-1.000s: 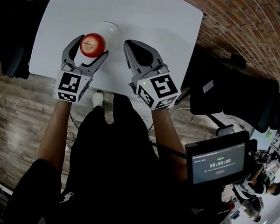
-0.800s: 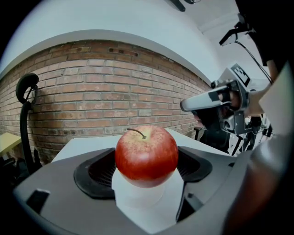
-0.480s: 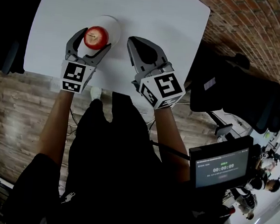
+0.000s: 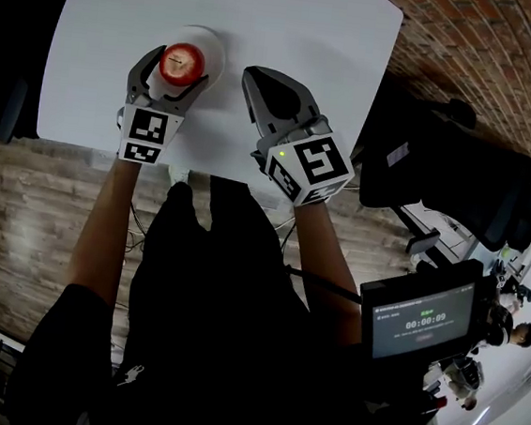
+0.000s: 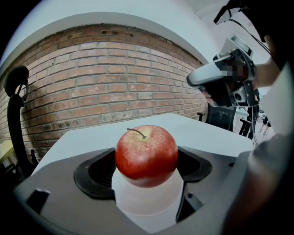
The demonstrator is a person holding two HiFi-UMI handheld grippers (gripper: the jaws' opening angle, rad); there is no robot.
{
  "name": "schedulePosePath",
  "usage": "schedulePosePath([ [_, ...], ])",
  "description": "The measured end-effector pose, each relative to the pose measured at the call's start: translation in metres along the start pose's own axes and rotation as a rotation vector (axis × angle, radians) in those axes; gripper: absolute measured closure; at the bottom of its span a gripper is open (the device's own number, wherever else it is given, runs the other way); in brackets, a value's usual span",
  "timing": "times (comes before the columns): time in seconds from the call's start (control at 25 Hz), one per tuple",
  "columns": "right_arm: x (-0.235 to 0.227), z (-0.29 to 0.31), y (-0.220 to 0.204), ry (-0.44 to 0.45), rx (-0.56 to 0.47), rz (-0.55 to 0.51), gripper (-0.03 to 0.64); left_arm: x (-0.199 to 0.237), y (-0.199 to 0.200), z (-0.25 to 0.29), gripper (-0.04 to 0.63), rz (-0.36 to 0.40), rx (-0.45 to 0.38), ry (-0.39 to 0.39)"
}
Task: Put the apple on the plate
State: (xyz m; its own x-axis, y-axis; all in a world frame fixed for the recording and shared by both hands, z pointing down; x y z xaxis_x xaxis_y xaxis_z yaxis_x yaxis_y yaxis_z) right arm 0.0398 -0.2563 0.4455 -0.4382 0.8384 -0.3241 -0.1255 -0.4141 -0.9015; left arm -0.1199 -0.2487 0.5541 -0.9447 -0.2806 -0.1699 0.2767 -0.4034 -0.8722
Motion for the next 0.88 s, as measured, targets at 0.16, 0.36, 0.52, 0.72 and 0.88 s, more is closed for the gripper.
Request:
schedulePosePath([
  [0.16, -0.002, 0.004, -0.004, 0.004, 0.012, 0.006, 0.614, -0.001, -0.006, 0.007, 0.190, 0.007, -0.002, 0.013],
  [0.36, -0.001, 0.010, -0.005, 0.003, 0.016, 0.010, 0.614, 0.003, -0.012, 0.009, 0.190, 0.020, 0.024, 0.009],
  [0.52, -0.004, 0.014, -0.004, 0.001, 0.012, 0.014, 0.614, 0.004, -0.013, 0.011, 0.190, 0.042, 0.038, 0.007],
  [0.72, -0.011, 0.017, -0.003, 0.009, 0.014, 0.019, 0.614, 0.002, -0.010, 0.020, 0.190, 0.050, 0.045, 0.005],
  [0.88, -0.012, 0.019, -0.003, 0.006, 0.013, 0.023, 0.614, 0.002, -0.013, 0.024, 0.190, 0.077, 0.052, -0.001],
])
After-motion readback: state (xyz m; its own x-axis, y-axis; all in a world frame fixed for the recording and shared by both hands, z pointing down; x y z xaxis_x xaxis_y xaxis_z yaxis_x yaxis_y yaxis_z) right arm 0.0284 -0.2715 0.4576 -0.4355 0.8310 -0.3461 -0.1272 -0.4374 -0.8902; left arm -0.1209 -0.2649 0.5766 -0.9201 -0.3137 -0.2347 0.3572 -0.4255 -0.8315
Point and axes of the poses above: the fingertips, and each gripper's own axes: z forward along the fingers, x to its left, y out of its top, the point moved 6 cm from there along -z, backward along the fingers, and after that the axes turned 14 degrees about y, right-handed, at the moved point
